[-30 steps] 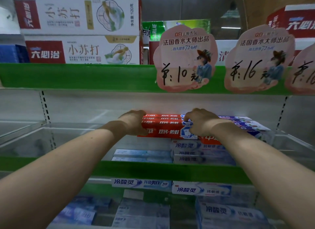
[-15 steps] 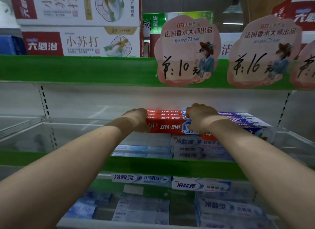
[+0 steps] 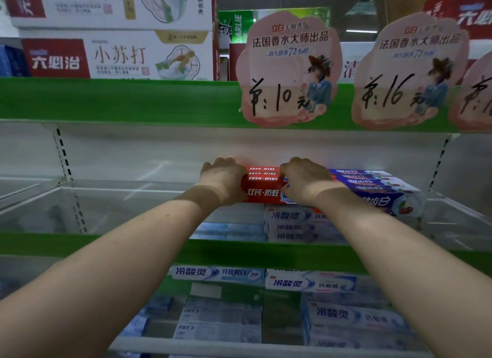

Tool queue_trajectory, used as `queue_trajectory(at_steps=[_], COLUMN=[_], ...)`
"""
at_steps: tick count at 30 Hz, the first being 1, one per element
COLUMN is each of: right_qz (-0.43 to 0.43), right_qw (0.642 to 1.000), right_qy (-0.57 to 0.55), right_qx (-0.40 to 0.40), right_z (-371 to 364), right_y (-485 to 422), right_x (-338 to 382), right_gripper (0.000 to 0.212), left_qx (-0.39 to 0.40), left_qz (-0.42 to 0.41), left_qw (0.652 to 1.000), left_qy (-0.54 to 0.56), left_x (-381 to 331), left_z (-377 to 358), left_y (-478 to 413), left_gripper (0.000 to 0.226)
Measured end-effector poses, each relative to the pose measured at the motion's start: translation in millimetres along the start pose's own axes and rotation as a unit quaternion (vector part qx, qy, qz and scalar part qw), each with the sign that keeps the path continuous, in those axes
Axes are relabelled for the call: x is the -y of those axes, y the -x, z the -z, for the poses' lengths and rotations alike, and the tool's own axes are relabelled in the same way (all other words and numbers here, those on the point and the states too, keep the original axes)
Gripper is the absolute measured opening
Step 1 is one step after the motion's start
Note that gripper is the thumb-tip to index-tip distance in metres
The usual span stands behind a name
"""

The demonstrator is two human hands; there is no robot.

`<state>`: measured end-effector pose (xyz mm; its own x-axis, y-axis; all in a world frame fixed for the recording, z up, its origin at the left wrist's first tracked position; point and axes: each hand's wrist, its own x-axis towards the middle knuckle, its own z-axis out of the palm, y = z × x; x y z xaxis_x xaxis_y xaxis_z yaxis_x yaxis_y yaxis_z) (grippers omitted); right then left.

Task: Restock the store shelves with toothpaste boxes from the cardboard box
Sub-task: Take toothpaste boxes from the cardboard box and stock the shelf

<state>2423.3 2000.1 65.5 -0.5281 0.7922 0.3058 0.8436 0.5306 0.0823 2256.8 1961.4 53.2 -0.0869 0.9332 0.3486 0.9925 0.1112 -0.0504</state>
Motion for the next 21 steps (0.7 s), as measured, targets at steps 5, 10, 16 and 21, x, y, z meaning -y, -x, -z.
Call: queue_trajectory(at_steps=[5, 10, 16, 21], right_qz=[-0.011, -0.047, -0.099, -0.091], right_qw=[1.0, 0.982, 0.821, 0.666], right_qy=[-0.024, -0.181, -0.546, -0.726], right_qx=[0.006, -0.017, -0.134, -0.144], right_z=[-2, 17, 30, 33], right_y=[3, 17, 43, 100], right_x=[2, -9, 10, 41], right_gripper=[0.039, 0.036, 0.009, 0.01], left_qx=[0.011, -0.013, -0.154, -0.223], left_qz=[0.016, 0.055, 0.219, 0.229], left_qw=[0.999, 0.998, 0.72, 0.556], left_qy=[-0.035, 0.017, 0.64, 0.767], left_x=[-7, -25, -77, -104], left_z=[1, 8, 31, 39], left_y=[2, 4, 25, 90], left_gripper=[0.035, 0.037, 0.021, 0.019])
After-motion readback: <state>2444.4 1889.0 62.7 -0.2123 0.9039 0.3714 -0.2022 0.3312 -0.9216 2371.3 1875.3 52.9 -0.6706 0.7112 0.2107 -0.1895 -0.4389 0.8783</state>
